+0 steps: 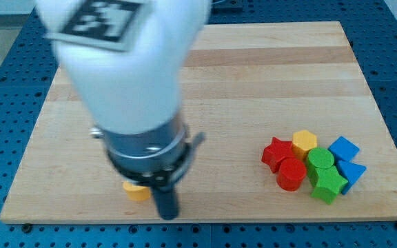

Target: Push the yellow heart to the bottom center of the board

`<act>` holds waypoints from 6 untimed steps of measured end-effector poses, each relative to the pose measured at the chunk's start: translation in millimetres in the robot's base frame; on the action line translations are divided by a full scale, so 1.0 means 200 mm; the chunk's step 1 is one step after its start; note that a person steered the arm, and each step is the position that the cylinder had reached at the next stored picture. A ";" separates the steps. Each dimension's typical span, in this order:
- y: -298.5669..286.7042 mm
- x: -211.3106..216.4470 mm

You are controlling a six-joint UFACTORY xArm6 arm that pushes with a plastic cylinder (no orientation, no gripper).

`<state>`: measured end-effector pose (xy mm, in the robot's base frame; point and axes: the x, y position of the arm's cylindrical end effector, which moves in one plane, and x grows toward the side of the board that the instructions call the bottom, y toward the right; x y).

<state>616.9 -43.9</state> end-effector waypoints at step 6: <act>0.03 -0.23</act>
